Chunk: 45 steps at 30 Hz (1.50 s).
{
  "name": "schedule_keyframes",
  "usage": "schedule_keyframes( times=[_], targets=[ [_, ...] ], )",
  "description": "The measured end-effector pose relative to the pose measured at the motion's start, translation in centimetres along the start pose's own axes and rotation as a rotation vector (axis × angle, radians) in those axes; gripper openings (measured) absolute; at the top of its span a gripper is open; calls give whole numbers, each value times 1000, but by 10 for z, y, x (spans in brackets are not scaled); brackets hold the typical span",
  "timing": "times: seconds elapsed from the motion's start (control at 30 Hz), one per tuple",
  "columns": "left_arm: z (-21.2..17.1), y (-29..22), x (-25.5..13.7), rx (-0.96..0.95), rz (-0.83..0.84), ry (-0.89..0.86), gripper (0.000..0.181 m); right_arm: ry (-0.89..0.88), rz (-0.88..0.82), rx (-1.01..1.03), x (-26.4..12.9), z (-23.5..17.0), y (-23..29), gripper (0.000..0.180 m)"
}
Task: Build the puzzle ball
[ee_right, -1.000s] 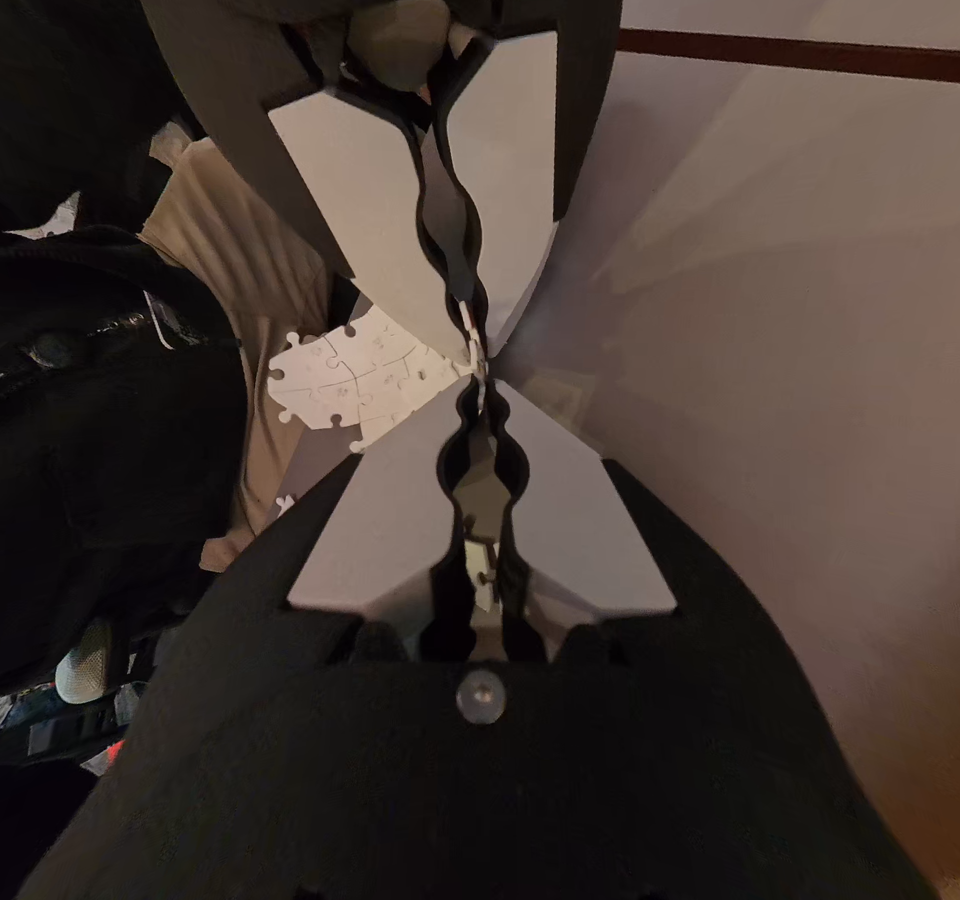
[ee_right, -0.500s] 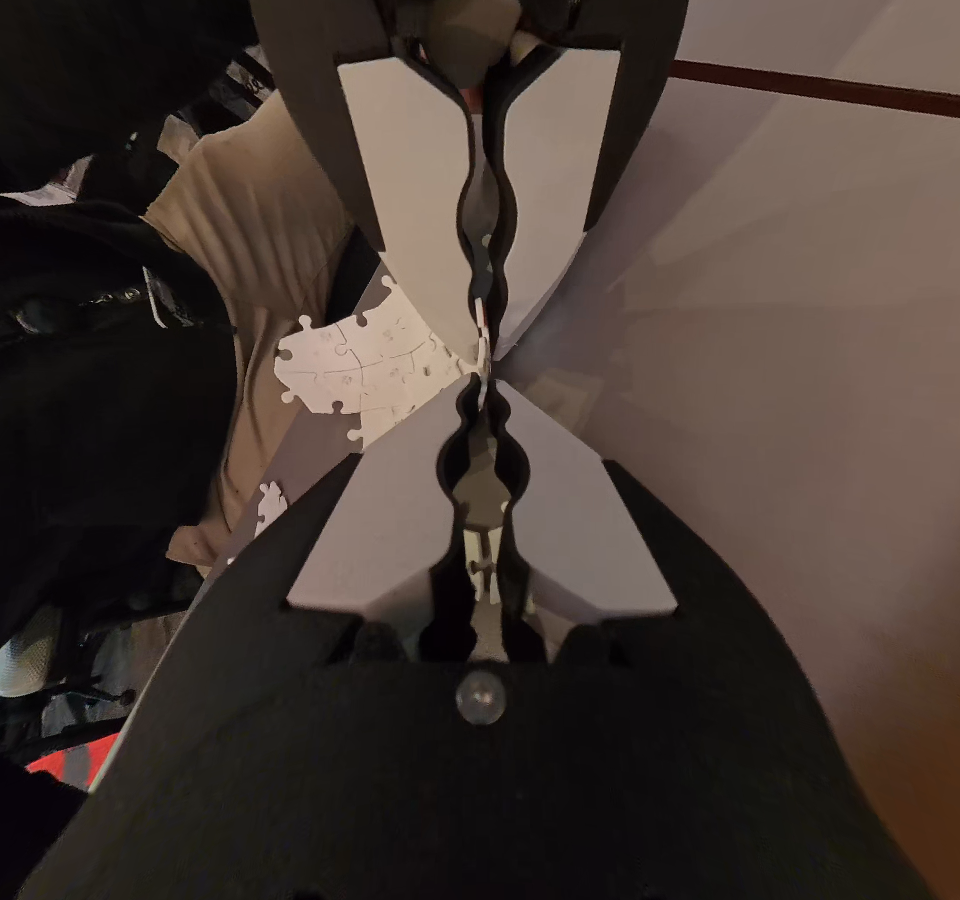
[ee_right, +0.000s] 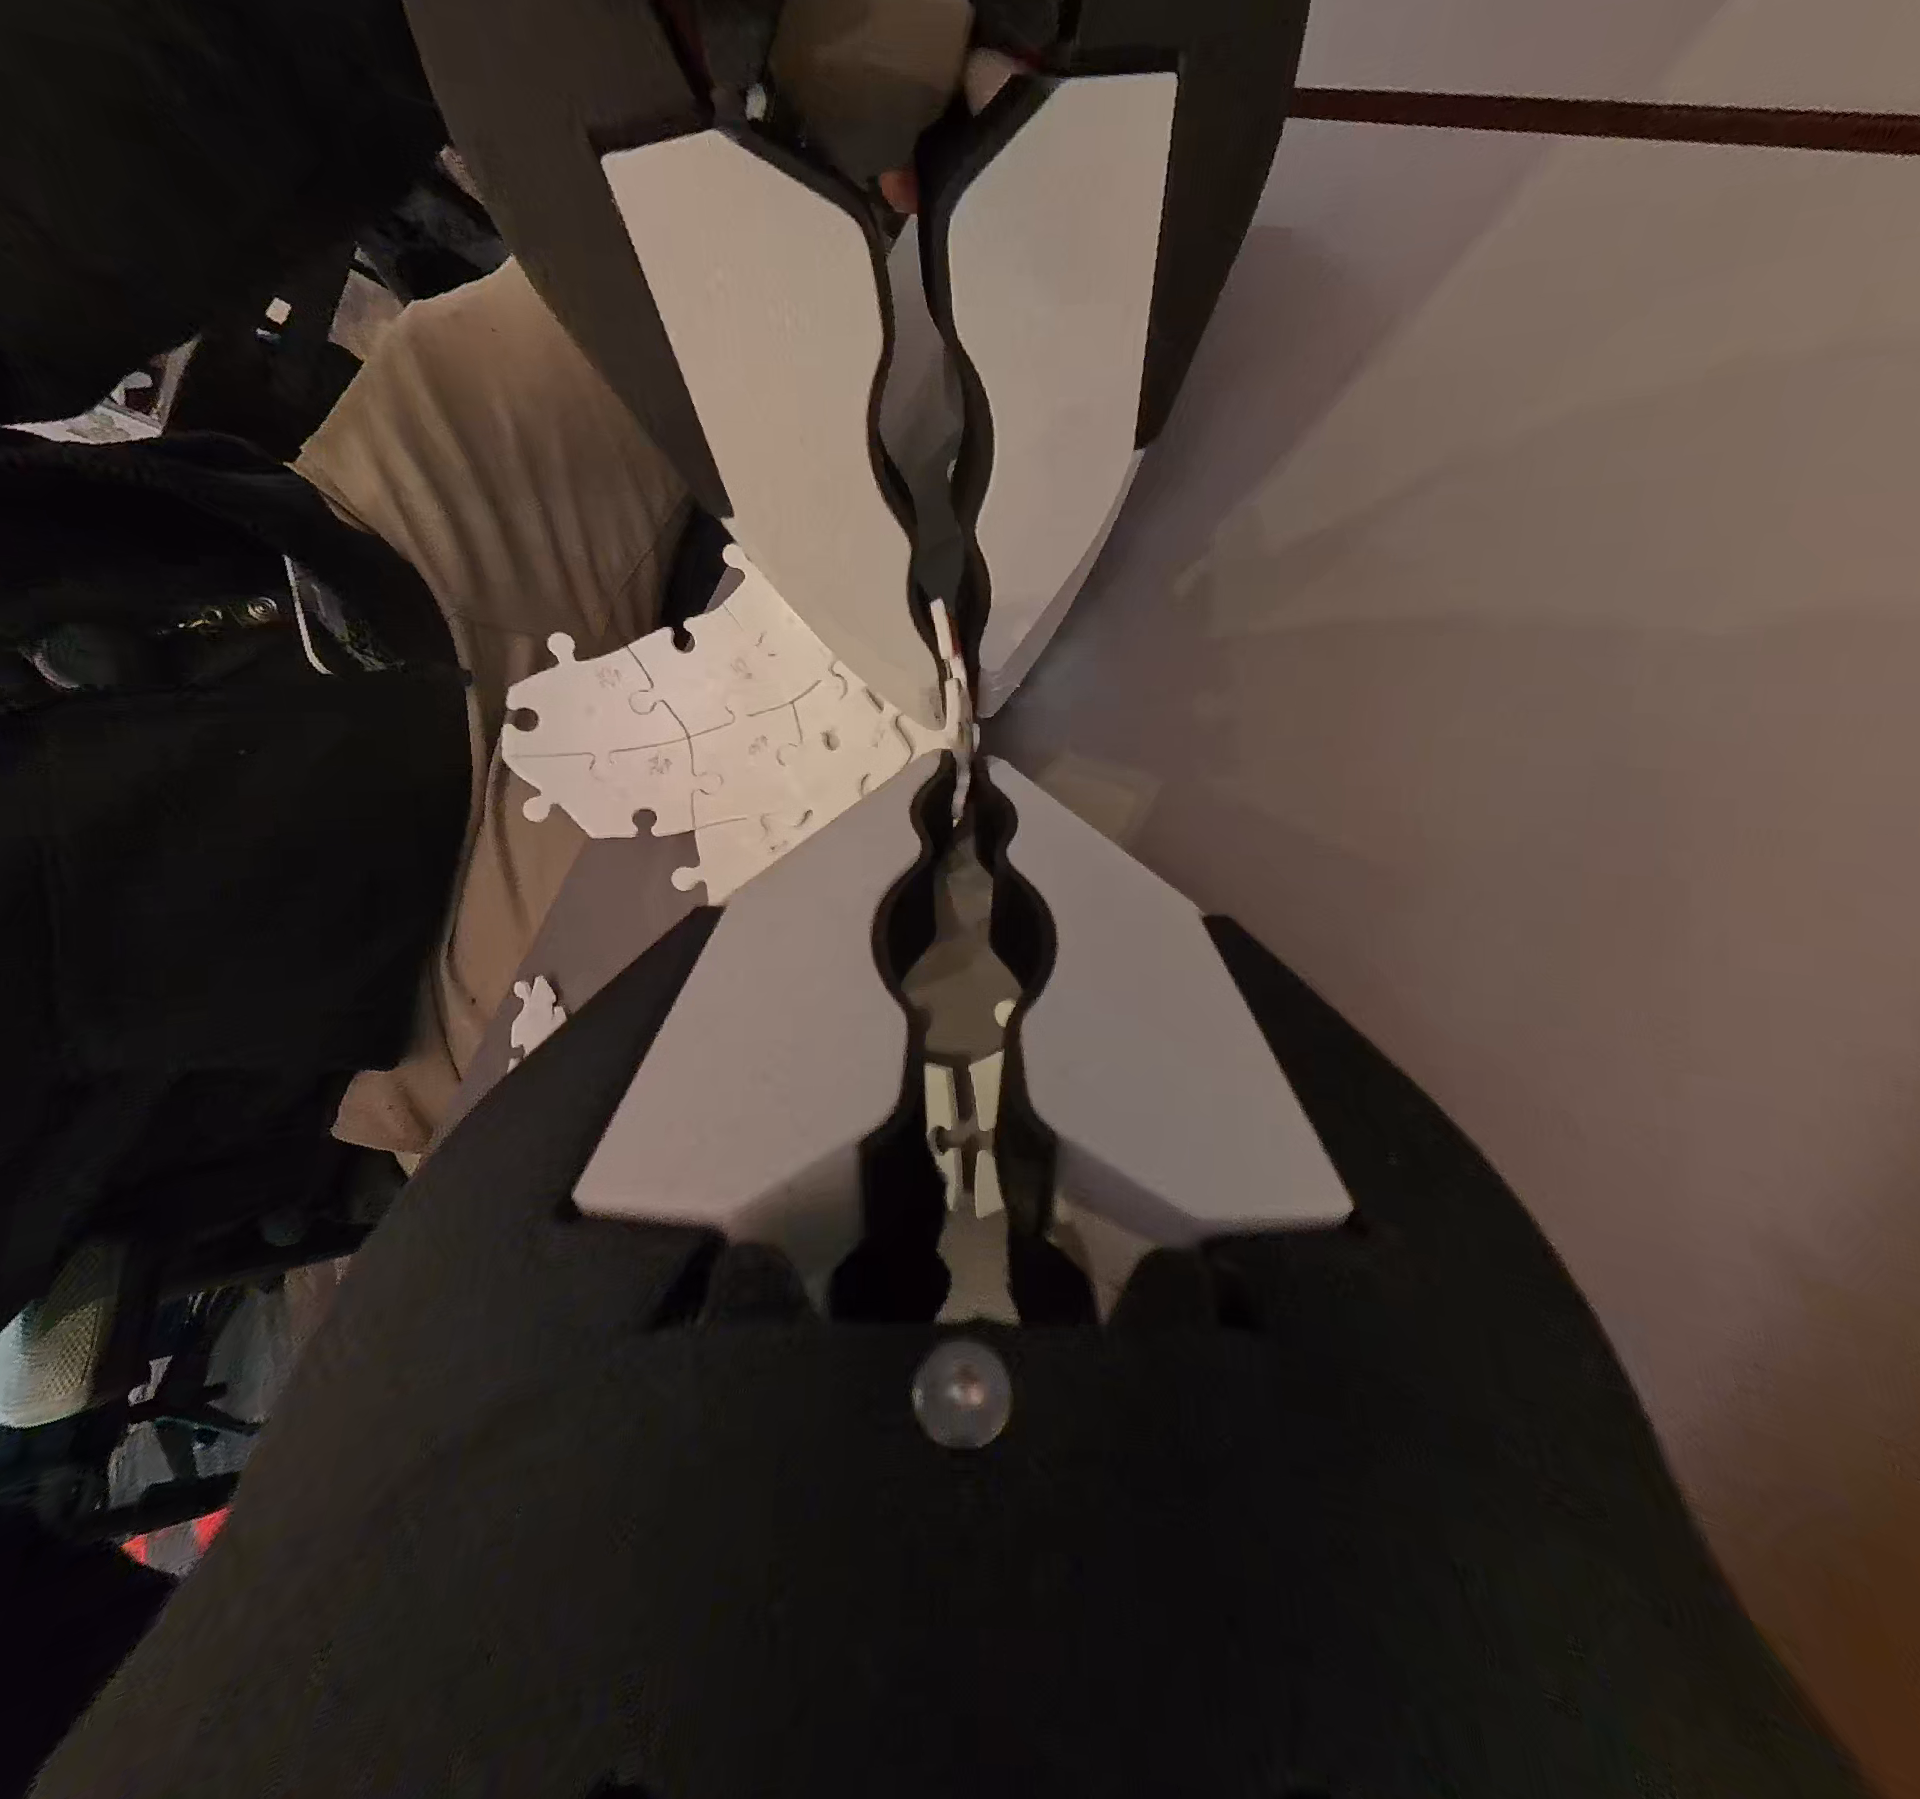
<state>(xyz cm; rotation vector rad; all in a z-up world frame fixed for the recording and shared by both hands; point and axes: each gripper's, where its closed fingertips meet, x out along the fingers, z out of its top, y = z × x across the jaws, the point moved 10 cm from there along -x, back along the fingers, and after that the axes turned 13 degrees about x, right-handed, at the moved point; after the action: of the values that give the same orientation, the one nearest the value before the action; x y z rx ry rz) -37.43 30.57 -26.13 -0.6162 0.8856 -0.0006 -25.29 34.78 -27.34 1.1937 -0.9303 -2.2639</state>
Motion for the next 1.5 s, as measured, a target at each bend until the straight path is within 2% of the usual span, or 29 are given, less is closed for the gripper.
schedule_keyframes(
  times=[0.2, 0.27, 0.37, 0.67, 0.93, 1.03, 1.17, 1.5],
  targets=[
    [-2, 0, 3, -8, -13, -11, 3, 1, 1, -22, 1, -3, 2, 2],
    [-2, 1, 3, -14, -5, -3, 3, -6, 4, -21, 0, -3, 2, 8],
    [-2, 1, 5, -15, -15, -1, 3, 2, -16, -42, 1, -4, 3, 1],
    [-3, 4, 9, -63, -54, 4, 3, -10, -56, -49, 3, -7, 4, 1],
    [3, 5, 8, -73, -43, 54, 3, -56, -132, -35, -3, -9, 6, 17],
    [5, 5, 8, -72, -33, 68, 3, -121, -177, -66, -16, -7, 11, 7],
    [8, 3, 9, -68, -10, 96, 3, -99, -213, -87, -13, -8, 12, 0],
    [13, -2, 7, -52, 71, 130, 10, -83, -277, -105, -8, -14, 16, 0]
  ],
)
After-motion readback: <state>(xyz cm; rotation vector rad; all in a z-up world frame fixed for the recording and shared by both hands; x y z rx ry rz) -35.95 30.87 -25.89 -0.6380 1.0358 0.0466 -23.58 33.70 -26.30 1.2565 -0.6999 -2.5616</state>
